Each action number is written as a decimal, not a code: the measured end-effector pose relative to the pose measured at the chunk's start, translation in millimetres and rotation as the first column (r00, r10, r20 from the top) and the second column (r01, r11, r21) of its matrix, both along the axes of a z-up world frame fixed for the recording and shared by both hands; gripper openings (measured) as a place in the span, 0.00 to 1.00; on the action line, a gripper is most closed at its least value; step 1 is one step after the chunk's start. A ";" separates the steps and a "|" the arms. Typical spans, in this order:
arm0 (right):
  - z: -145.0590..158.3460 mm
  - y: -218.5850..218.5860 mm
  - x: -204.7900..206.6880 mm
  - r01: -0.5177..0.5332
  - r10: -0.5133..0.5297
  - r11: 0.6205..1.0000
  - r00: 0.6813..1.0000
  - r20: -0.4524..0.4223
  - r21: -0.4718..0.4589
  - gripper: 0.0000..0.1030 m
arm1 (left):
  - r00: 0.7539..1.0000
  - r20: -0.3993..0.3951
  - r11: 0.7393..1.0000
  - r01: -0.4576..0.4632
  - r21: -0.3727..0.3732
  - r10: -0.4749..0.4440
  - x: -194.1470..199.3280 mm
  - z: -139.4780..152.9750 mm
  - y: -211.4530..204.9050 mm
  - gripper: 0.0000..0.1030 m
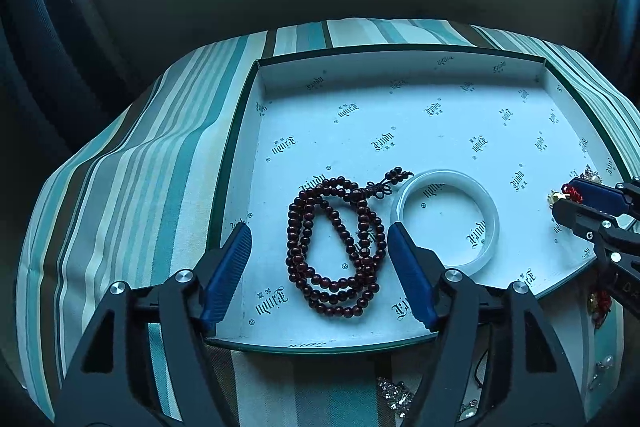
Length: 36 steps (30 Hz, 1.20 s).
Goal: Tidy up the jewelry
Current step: 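Carry the bead strand and red charm into the tray and release both, then withdraw both grippers and move the right gripper to the pearl ring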
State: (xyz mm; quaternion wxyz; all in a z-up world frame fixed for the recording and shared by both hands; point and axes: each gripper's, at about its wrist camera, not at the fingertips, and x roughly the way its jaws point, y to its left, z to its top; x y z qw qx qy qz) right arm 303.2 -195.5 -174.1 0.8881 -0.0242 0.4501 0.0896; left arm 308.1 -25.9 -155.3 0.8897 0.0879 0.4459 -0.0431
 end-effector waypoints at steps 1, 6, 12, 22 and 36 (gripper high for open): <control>1.3 -0.4 -0.7 0.003 -0.003 1.000 1.000 0.007 0.002 0.46 | 1.000 0.000 1.000 0.000 0.000 0.000 -0.1 0.1 -0.1 0.68; 5.7 -1.6 -1.6 0.006 -0.006 1.000 1.000 0.018 0.000 0.46 | 1.000 0.008 1.000 -0.005 0.008 0.005 -0.7 1.4 -1.3 0.72; 15.5 -5.5 -6.3 0.013 -0.013 1.000 0.999 0.038 0.007 0.46 | 0.999 0.041 1.000 -0.011 0.024 0.010 -3.6 9.1 -2.4 0.80; 34.9 -11.0 -26.6 0.023 -0.022 1.000 0.997 0.074 -0.009 0.46 | 0.995 0.097 1.000 -0.004 0.023 0.002 -10.1 28.8 -4.5 0.80; 29.1 -10.7 -102.4 0.016 -0.016 1.000 1.000 -0.015 -0.021 0.46 | 0.995 0.090 0.999 0.042 0.016 -0.043 -80.8 51.0 -0.2 0.80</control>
